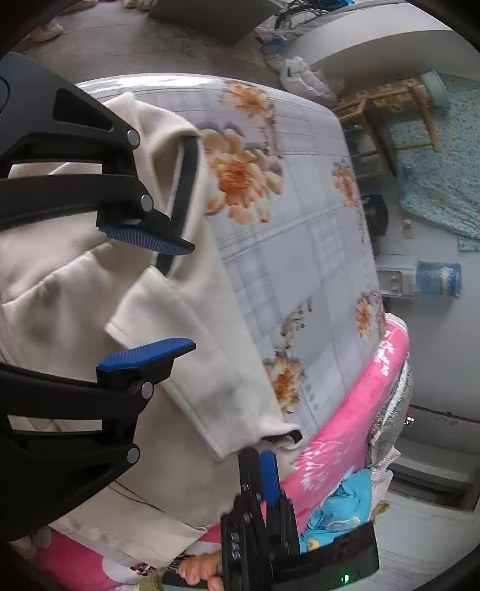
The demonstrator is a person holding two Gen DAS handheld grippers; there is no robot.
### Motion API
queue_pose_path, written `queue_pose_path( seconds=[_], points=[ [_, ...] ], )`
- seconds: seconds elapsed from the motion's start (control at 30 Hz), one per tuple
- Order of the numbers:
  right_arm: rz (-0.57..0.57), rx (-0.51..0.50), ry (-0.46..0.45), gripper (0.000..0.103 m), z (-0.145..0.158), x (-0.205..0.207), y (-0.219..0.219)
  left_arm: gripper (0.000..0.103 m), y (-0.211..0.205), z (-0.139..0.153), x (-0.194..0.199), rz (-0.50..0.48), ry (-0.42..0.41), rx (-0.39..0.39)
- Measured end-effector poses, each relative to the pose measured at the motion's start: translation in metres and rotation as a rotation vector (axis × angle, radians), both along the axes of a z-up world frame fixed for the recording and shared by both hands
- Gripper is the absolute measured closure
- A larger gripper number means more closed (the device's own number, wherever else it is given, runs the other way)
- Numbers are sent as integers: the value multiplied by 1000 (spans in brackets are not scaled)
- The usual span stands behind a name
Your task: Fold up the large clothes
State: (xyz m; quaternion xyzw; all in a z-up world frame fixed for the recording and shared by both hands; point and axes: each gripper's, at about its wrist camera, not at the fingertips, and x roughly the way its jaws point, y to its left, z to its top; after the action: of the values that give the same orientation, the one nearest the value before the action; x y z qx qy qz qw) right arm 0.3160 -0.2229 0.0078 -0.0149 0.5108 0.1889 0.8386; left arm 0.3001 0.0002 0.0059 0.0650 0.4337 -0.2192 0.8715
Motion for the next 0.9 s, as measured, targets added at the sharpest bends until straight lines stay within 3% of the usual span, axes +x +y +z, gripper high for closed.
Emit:
queue_pose_path(
  seconds=[0.1, 0.23, 0.27, 0.4, 0.5, 0.6, 0.63, 0.73, 0.87, 0.9],
  points=[
    [-15, -5, 1, 70, -16, 17, 2, 58, -7, -6, 14, 25, 16, -24],
    [-43, -3, 48, 70, -46, 33, 1, 56, -12, -44, 43, 93, 115, 28],
    [-49, 14, 50, 70, -47, 34, -1, 55, -10, -49, 45, 94, 121, 10],
    [-56, 4, 49, 68, -32, 25, -3, 57, -1, -36, 41, 97, 109, -7],
    [1, 1, 11, 67, -19, 4, 3, 57, 0, -22, 22, 17, 68, -12],
    [37, -98, 39, 67, -41, -5, 14, 51, -13, -33, 8, -48, 97, 70],
    [43, -109, 23, 67, -46, -7, 16, 50, -22, -45, 3, -43, 87, 170],
    [19, -101, 43, 66, -39, -7, 14, 48, -30, -44, -5, -40, 38, 245],
    [-4, -36, 3, 65, -1, -36, 7, 48, -13, -15, -20, 10, 30, 168],
    [0, -19, -10, 59, 9, -49, 6, 48, -5, -4, -30, 27, 21, 155]
  ],
)
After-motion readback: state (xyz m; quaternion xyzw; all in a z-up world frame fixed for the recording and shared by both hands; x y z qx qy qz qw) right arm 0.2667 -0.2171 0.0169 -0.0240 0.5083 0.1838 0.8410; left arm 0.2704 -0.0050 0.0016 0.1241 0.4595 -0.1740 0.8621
